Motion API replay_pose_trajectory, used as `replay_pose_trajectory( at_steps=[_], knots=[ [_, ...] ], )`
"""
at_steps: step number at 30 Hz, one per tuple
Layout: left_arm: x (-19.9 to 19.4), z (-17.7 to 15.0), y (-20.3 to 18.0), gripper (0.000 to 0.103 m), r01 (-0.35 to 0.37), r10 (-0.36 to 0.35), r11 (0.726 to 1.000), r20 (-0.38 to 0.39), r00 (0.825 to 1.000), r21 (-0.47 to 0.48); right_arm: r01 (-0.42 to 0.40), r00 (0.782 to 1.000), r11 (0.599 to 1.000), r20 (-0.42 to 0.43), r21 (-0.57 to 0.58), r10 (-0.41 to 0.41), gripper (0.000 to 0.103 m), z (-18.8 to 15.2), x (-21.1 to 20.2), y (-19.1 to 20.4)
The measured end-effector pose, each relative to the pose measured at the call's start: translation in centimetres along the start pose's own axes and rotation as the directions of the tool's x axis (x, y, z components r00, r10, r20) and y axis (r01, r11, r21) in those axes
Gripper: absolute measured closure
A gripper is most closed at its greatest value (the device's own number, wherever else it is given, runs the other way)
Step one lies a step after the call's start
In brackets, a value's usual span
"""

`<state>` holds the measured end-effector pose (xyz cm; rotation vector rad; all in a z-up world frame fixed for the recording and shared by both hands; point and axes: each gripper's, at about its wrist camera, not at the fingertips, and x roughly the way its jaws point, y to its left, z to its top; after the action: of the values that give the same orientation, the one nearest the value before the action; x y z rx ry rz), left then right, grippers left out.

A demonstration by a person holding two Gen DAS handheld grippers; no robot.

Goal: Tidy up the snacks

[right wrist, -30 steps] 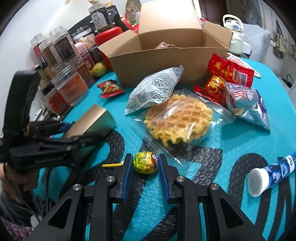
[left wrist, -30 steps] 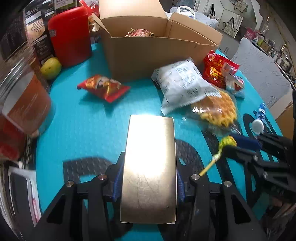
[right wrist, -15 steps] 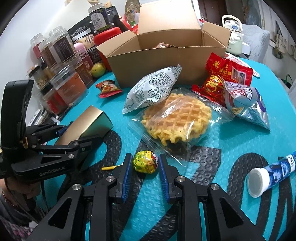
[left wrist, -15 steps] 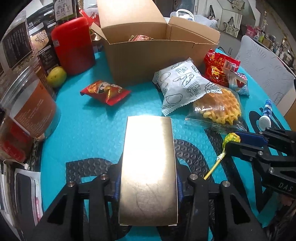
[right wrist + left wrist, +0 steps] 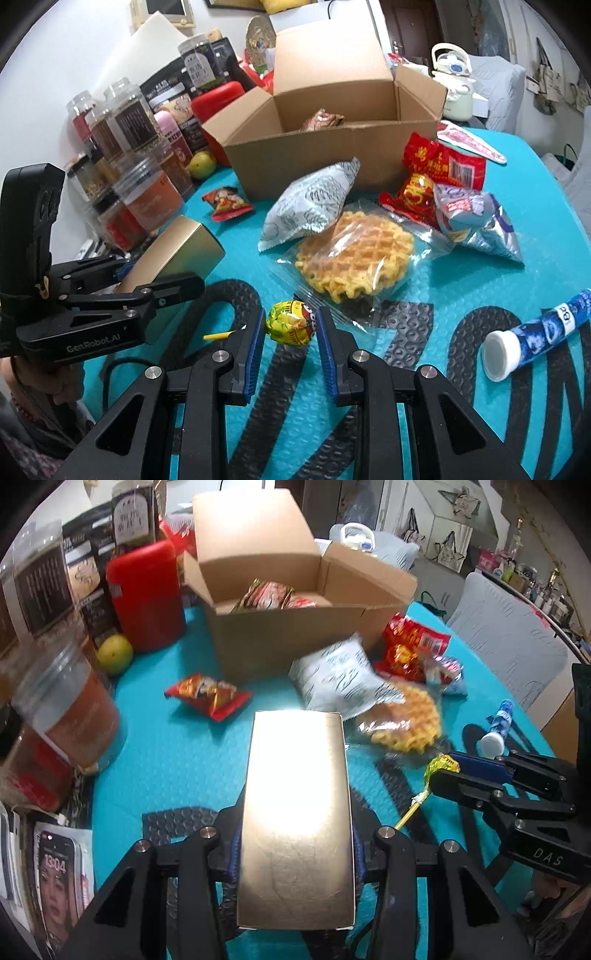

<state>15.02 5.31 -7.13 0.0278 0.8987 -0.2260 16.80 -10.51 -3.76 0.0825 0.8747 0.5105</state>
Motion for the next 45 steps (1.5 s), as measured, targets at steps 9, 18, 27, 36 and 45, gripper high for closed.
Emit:
replay_pose_trajectory(
  at_steps=[9, 18, 27, 36, 45],
  knots=[
    [-2.2, 2.0, -1.0, 0.06, 0.027, -0.028, 1.0, 0.055, 0.998, 0.01, 0.008, 0.998, 1.0, 0.063, 0.006, -0.008, 0.075, 1.1, -2.7, 0.0],
    [-3.7, 4.3, -1.8, 0.06, 0.045, -0.047, 0.999, 0.102, 0.994, 0.026, 0.013, 0.994, 1.0, 0.108, -0.005, -0.012, 0.075, 3.5, -4.2, 0.2],
    [-4.5, 7.3, -1.6, 0.06, 0.043, -0.046, 0.999, 0.141, 0.989, 0.025, 0.022, 0.989, 0.999, 0.144, -0.039, -0.016, 0.075, 6.9, -4.9, 0.2],
    [-5.0, 10.7, -1.8, 0.06, 0.05, -0.056, 0.998, 0.192, 0.98, 0.036, 0.043, 0.98, 0.996, 0.196, -0.081, -0.026, 0.075, 11.2, -5.5, -0.1],
    [-4.0, 15.4, -1.6, 0.06, 0.067, -0.076, 0.997, 0.241, 0.967, 0.046, 0.086, 0.969, 0.99, 0.239, -0.109, -0.058, 0.075, 15.7, -5.1, -1.1]
  ],
)
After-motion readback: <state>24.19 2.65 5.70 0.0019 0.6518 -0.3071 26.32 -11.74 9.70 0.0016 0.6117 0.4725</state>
